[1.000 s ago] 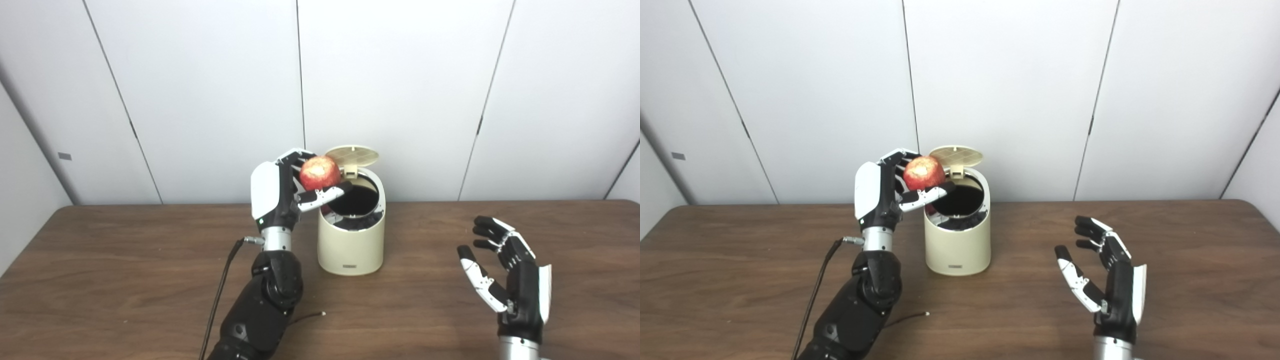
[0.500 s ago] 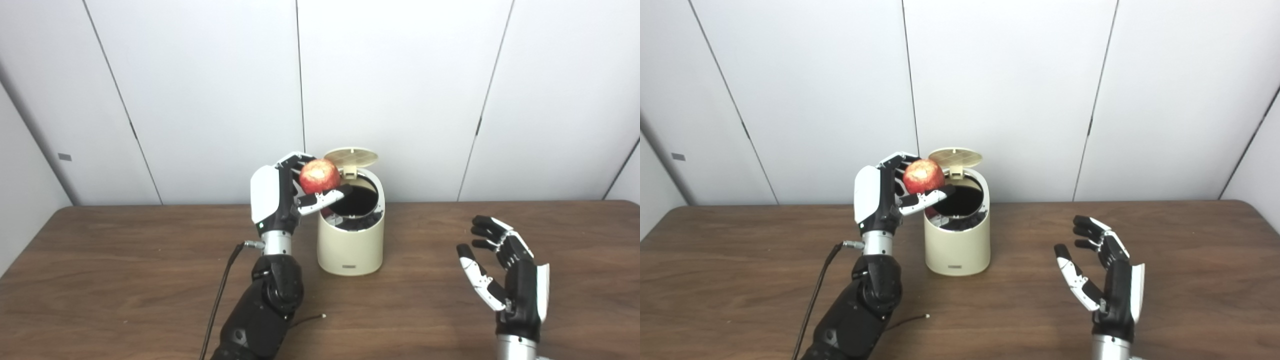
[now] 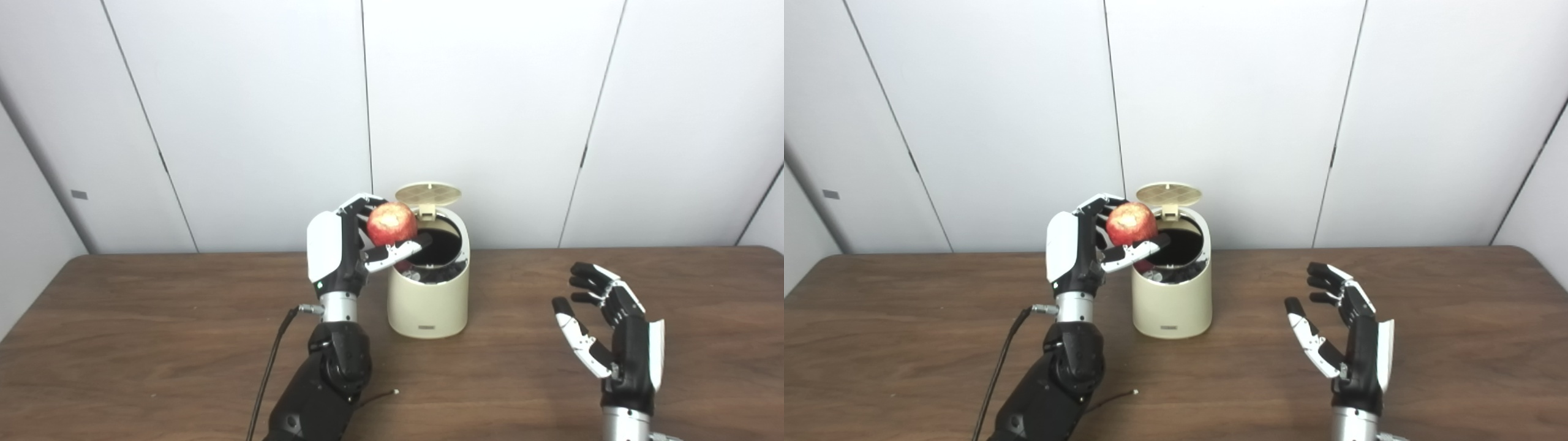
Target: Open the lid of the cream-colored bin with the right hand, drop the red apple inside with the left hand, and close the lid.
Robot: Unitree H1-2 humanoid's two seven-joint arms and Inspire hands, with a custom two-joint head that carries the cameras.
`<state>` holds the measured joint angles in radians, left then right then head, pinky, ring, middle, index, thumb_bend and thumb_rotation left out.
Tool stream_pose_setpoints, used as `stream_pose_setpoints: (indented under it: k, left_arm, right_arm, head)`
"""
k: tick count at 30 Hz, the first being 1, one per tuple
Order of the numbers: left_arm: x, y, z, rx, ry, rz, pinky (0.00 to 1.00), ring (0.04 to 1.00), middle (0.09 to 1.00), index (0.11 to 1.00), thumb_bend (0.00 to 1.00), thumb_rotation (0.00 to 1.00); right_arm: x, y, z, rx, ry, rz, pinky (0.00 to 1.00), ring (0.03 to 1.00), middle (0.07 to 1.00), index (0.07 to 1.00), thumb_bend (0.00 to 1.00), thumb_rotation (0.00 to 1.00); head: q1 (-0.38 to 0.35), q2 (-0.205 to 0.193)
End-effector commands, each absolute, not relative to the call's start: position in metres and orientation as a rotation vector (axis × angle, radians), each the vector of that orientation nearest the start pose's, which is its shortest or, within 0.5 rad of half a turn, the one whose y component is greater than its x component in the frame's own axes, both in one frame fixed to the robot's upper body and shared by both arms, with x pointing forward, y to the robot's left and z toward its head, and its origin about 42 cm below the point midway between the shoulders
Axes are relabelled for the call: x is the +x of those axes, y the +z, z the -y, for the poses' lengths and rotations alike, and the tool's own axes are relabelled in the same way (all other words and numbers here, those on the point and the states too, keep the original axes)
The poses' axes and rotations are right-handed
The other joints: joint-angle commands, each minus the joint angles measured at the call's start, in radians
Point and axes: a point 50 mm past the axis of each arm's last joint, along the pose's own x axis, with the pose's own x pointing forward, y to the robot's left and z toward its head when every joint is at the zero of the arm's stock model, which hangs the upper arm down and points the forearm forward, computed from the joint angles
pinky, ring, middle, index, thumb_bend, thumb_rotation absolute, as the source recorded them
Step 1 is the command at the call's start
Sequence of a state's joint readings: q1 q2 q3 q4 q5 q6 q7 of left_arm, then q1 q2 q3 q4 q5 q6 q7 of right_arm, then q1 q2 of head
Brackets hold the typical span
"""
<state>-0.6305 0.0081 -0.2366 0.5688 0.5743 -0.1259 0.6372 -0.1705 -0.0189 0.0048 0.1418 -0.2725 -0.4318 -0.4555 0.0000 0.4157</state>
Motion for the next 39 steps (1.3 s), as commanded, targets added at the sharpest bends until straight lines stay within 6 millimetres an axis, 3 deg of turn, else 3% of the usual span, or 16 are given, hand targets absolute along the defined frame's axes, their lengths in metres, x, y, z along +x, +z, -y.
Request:
stream_pose_setpoints:
  k: [1,24,35,39]
  left_arm:
    - [0.449,0.186,-0.106,0.613,0.179,0.476,0.23,0.374,0.466,0.527,0.50,0.00]
    - [0.440,0.173,-0.092,0.625,0.187,0.433,0.26,0.390,0.472,0.503,0.50,0.00]
    - [0.452,0.189,-0.083,0.874,0.139,0.561,0.25,0.392,0.431,0.519,0.50,0.00]
    - [0.460,0.196,-0.082,0.897,0.143,0.543,0.24,0.390,0.430,0.517,0.50,0.00]
  right_arm:
    - [0.322,0.110,0.210,-0.211,-0.316,0.443,0.58,0.674,0.697,0.675,0.25,0.27]
    - [0.325,0.110,0.203,-0.236,-0.327,0.455,0.56,0.663,0.690,0.675,0.25,0.27]
    - [0.326,0.111,0.201,-0.241,-0.332,0.453,0.56,0.668,0.692,0.675,0.24,0.28]
    - [0.326,0.111,0.200,-0.242,-0.336,0.456,0.56,0.674,0.691,0.674,0.25,0.34]
  head:
    - [0.001,0.002]
    - [-0.018,0.002]
    - [-0.028,-0.001]
    - [-0.031,0.001]
